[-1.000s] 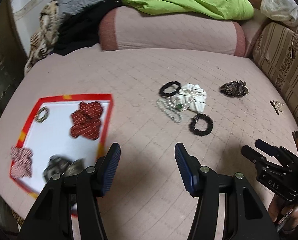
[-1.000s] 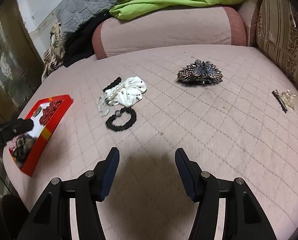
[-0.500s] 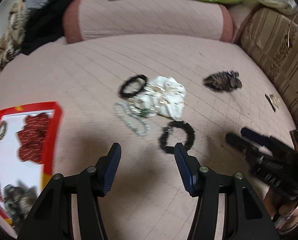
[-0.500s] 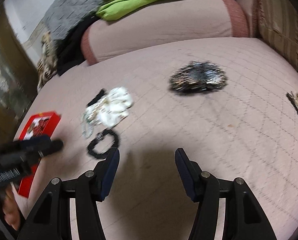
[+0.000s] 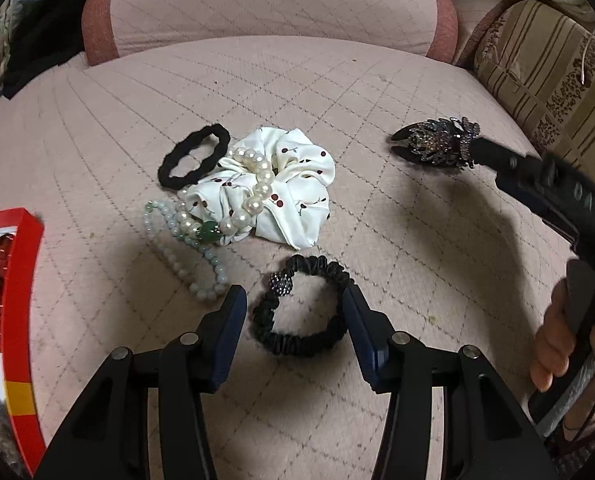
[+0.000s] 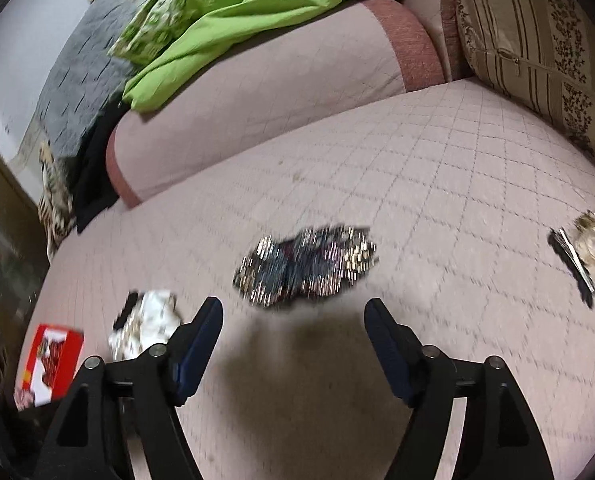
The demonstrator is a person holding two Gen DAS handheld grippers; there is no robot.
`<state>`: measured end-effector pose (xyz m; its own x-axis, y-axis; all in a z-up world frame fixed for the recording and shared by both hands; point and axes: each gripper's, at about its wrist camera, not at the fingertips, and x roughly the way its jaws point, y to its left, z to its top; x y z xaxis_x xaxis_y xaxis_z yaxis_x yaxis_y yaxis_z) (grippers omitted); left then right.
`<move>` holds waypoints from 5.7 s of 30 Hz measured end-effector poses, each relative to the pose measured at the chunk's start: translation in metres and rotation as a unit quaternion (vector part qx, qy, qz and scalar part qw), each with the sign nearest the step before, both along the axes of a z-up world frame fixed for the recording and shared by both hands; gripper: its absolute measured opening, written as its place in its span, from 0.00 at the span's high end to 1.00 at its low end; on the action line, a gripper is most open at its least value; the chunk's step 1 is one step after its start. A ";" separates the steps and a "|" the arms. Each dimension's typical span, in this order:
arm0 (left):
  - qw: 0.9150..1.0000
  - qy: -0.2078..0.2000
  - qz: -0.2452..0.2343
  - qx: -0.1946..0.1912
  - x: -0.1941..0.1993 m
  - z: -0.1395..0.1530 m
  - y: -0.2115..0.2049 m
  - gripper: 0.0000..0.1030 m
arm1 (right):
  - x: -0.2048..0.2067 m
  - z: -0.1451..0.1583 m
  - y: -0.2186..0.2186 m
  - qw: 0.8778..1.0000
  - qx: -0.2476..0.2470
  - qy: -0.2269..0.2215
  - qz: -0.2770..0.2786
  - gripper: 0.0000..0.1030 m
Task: Organize jewelry
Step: 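Grasp the black beaded hair tie with left tool while right tool grasps jeweled clip, then carry hair tie and jeweled clip into the tray and release both, then grasp the white polka-dot scrunchie with the right tool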
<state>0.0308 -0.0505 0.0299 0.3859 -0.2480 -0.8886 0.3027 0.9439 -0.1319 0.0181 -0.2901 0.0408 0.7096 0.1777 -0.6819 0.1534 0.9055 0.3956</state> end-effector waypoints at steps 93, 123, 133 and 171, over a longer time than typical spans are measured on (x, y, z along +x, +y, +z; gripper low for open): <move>0.958 -0.039 0.284 0.001 -0.005 0.046 0.374 0.79 | 0.074 0.025 0.432 0.947 0.045 0.039 0.316 0.52; 0.987 -0.095 0.129 -0.011 -0.075 0.120 0.180 0.54 | 0.030 -0.011 0.137 0.989 -0.051 0.078 0.112 0.94; 0.995 -0.043 0.083 -0.024 -0.071 0.088 0.114 0.54 | -0.057 0.009 0.016 0.988 0.077 0.082 0.103 0.92; 0.999 0.017 -0.016 0.039 -0.050 0.012 -0.001 0.90 | -0.062 0.002 -0.021 0.994 0.032 0.084 0.066 0.66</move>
